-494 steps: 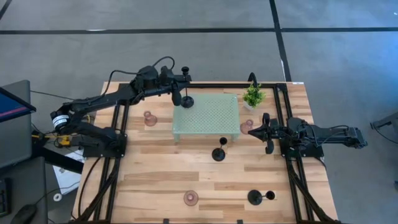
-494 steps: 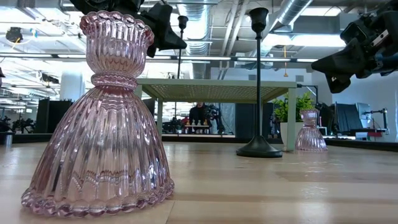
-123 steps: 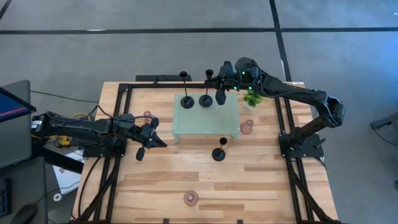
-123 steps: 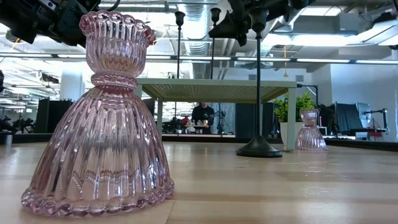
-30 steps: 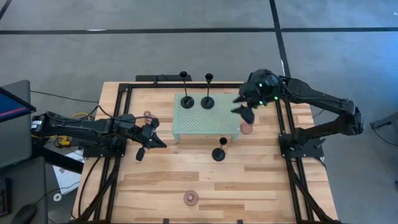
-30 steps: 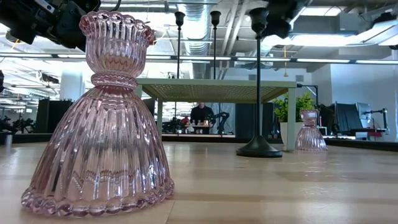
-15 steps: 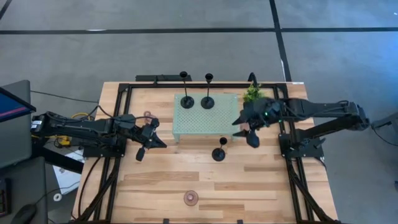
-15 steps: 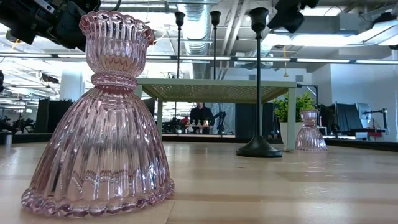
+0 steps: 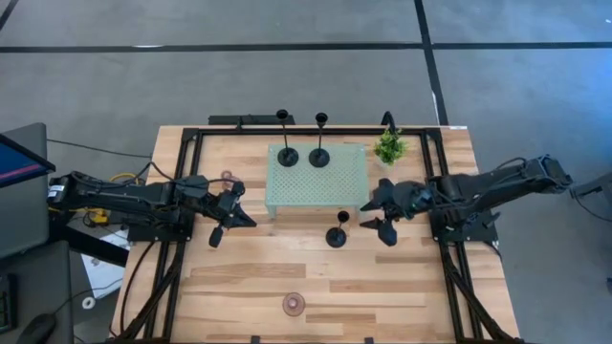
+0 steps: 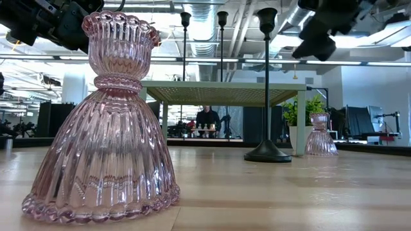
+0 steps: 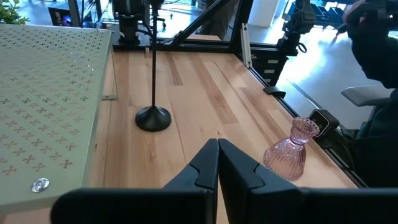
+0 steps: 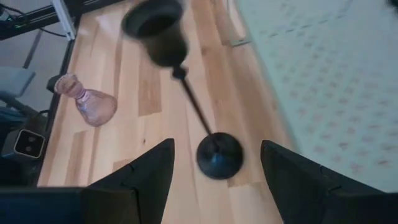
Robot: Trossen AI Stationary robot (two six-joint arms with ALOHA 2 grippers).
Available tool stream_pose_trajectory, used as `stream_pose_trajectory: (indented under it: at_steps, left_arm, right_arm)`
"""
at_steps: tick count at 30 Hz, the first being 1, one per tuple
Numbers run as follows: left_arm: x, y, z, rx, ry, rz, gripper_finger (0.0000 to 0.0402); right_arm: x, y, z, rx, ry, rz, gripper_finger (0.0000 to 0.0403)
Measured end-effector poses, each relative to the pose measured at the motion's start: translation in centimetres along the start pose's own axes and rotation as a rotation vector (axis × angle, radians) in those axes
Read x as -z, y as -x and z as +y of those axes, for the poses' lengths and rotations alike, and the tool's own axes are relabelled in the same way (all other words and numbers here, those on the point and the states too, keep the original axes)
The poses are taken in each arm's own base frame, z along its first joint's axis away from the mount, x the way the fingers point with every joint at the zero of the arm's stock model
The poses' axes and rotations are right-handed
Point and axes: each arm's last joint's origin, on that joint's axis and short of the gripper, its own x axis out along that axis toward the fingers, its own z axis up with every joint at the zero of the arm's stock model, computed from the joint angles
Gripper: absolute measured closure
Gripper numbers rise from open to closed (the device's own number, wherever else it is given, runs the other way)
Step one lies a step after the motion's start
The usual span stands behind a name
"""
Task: Pick & Place candle stick holders
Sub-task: Put the black candle holder on the shelf
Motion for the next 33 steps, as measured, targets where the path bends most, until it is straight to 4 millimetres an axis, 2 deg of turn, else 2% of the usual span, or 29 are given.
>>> stream_pose_trajectory:
  at_steps: [6,13,17,25,33]
  left_arm:
    - [0.0,0.0,0.0,0.0,0.0,0.0,0.0392]
    - [0.0,0.0,0.0,0.0,0.0,0.0,0.0392]
    - [0.0,0.0,0.0,0.0,-0.004,0.0,0.0392]
    - [0.0,0.0,0.0,0.0,-0.004,0.0,0.0392]
    - [0.0,0.0,0.0,0.0,-0.004,0.0,0.0392]
  right_arm:
    - [1.6,-0.9,1.0,-0.001,0.017,-0.053,0.0173]
    - [2.2,-1.2,1.9,-0.006,0.031,-0.148,0.0173]
    - [2.3,-1.8,2.1,-0.006,0.035,-0.14,0.0173]
    - [3.1,-4.2,2.3,0.027,0.055,-0.063,0.0173]
    - [3.1,-6.4,2.4,0.031,0.043,-0.082,0.0173]
